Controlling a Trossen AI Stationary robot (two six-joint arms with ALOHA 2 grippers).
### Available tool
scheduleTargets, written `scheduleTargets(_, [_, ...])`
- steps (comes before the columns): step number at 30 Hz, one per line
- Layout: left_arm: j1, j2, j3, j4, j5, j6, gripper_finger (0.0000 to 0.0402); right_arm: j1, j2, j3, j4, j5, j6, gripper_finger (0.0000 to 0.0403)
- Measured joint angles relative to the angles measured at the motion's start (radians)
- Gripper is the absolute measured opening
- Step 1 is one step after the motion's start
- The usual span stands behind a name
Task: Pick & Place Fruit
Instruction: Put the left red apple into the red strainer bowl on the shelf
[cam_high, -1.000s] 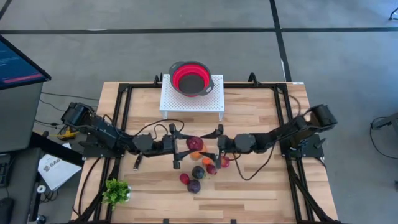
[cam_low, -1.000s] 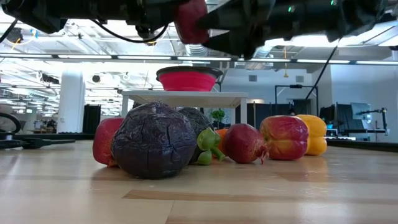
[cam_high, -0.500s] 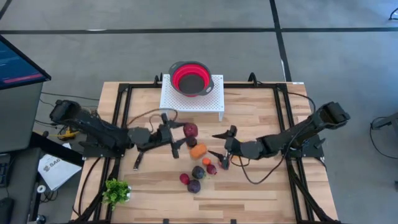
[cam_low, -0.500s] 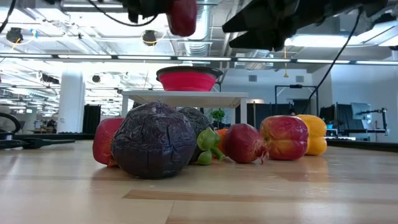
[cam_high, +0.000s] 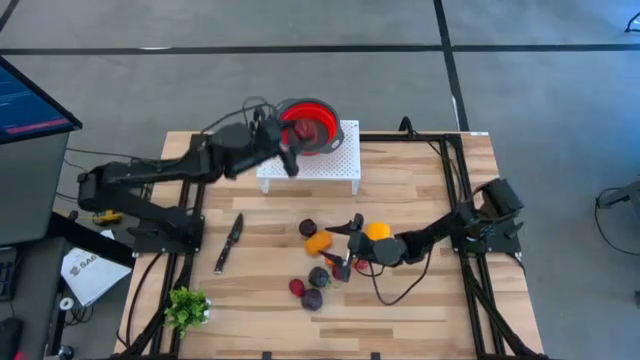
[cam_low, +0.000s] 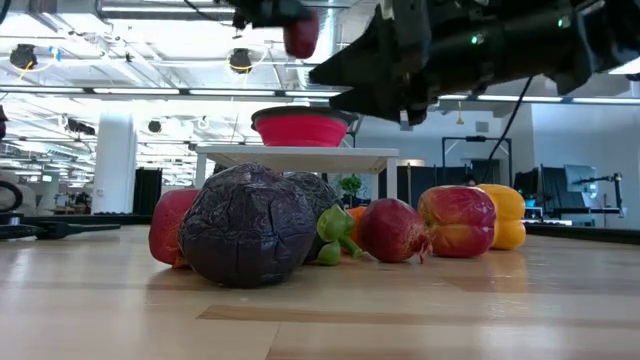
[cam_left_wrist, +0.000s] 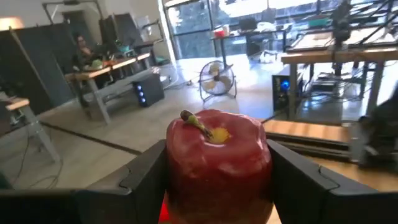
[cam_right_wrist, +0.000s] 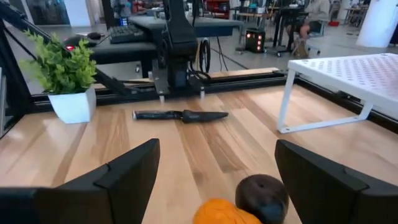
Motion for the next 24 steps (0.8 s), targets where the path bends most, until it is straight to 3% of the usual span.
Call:
scheduleTargets(3, [0.115,0.042,0.002,0.009,0.071,-0.023,0.0225,-0.003,0.035,0.002,0.07,-0.006,0.0,0.0312])
scheduleTargets(9, [0.264,0.162,0.002,0.051,0.117,-0.056,0.0228,-0.006,0.05,0.013,0.095,-0.046,-0.019,0.0312])
scheduleTargets(24, [0.317,0.35,0.002,0.132,0.091,-0.08,0.0247,-0.006,0.05,0.013,0.095,-0.05,-0.024,0.0312])
